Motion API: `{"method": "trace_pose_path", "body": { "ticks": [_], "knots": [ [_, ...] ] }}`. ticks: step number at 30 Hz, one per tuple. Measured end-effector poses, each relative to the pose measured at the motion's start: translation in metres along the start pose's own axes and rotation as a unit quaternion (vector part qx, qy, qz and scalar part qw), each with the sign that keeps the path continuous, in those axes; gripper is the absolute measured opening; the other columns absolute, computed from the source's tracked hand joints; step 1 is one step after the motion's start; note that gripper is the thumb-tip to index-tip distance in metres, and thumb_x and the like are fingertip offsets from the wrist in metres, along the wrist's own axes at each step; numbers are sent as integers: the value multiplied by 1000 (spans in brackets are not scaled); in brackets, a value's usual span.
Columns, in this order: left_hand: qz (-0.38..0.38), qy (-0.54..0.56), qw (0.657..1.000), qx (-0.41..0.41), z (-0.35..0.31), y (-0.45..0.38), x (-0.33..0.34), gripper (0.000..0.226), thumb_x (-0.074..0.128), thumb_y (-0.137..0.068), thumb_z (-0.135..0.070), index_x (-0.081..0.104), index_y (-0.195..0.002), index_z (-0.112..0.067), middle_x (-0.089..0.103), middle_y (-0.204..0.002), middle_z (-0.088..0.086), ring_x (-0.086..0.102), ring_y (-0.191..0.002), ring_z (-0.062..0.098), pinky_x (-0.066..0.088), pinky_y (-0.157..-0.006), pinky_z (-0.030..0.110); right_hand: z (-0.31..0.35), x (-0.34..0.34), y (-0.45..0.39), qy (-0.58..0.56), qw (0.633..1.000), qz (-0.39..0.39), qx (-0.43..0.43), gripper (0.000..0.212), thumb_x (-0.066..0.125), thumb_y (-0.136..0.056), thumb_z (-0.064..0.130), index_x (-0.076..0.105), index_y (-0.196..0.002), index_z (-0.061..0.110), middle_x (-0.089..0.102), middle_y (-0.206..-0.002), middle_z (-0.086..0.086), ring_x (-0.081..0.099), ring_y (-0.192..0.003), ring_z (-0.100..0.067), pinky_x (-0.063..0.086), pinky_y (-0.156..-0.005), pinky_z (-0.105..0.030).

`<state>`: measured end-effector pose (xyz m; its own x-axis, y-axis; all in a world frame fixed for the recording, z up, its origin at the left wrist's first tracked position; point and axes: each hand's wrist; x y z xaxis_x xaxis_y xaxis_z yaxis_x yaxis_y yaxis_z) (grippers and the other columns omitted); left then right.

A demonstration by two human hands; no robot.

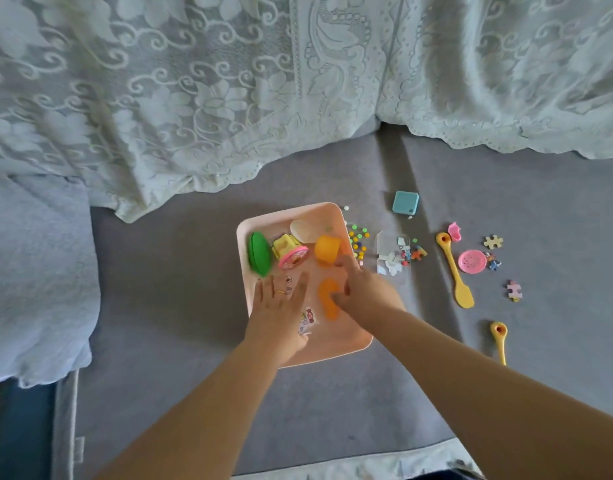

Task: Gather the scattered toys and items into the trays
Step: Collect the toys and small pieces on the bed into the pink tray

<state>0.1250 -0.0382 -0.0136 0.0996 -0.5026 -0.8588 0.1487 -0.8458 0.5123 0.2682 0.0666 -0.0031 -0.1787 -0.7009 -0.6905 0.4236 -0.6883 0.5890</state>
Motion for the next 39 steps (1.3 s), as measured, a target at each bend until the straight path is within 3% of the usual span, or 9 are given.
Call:
{"method": "trace_pose_path", "body": {
  "ticks": [2, 7, 18, 25, 29, 32, 35, 39],
  "knots": [
    [16, 5, 1000, -9, -6, -1, 4, 108, 64, -78, -53, -12, -151, -26, 3, -157, 20, 7, -145, 38, 7, -118, 50, -10, -4, 1, -1, 1000, -6, -11, 44, 55, -89, 33, 33, -127, 32, 64, -99, -2, 64, -87, -27, 55, -73, -40],
    [28, 2, 1000, -12, -23, -6, 1, 111, 69, -76, -52, -8, -152, -27, 10, -155, 19, 13, -144, 37, 10, -118, 51, -39, -14, 5, -12, 999, -33, -11, 27, 50, -91, 35, 38, -114, 28, 64, -89, 4, 63, -79, -24, 55, -69, -38],
    [21, 35, 997, -58, -48, -18, -11, 103, 66, -81, -48, -6, -152, -27, 7, -157, 15, 16, -143, 36, 27, -113, 49, -80, -26, 7, 19, 1000, 7, 23, 27, 50, -93, 21, 37, -116, 25, 65, -87, -1, 62, -73, -22, 52, -61, -34],
    [-51, 106, 988, -103, -72, -27, -20, 72, 47, -94, -23, 5, -153, -20, 19, -155, 14, 19, -142, 34, 28, -113, 43, -94, -27, 4, 30, 998, 38, 49, 36, 49, -89, 9, 37, -121, 22, 59, -75, 0, 57, -63, -20, 35, -45, -27],
    [-90, 138, 975, -149, -97, -30, -31, 50, 34, -100, -29, 26, -148, -15, 32, -149, 15, 30, -136, 30, 35, -106, 39, -106, -34, 7, 36, 997, 51, 49, 38, 50, -89, 8, 36, -122, 22, 56, -71, 1, 57, -62, -17, 37, -45, -26],
    [-122, 134, 969, -170, -115, -32, -35, 38, 29, -101, -39, 49, -123, -16, 51, -127, 10, 45, -117, 27, 42, -92, 36, -118, -42, 7, 49, 994, 76, 56, 40, 49, -90, 8, 36, -125, 22, 56, -76, 3, 53, -62, -14, 33, -45, -23],
    [-101, 108, 972, -182, -132, -37, -33, 38, 37, -98, -45, 51, -117, -14, 57, -113, 8, 51, -104, 27, 44, -81, 36, -129, -48, 2, 62, 991, 99, 64, 37, 47, -89, 8, 41, -123, 21, 59, -96, 0, 54, -74, -19, 30, -47, -23],
    [-66, 111, 966, -223, -142, -44, -28, 27, 49, -93, -21, 47, -119, -15, 64, -91, 5, 59, -86, 25, 42, -70, 34, -133, -46, -3, 56, 994, 78, 53, 30, 50, -92, 17, 46, -122, 18, 56, -119, -5, 58, -97, -26, 40, -66, -28]
  ]
}}
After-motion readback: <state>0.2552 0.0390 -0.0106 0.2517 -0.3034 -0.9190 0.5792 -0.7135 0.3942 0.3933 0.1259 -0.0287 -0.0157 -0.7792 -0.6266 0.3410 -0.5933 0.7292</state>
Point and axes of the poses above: each hand's wrist, its own y-axis away from the middle knuckle, its own x-axis out of the palm, z = x × y
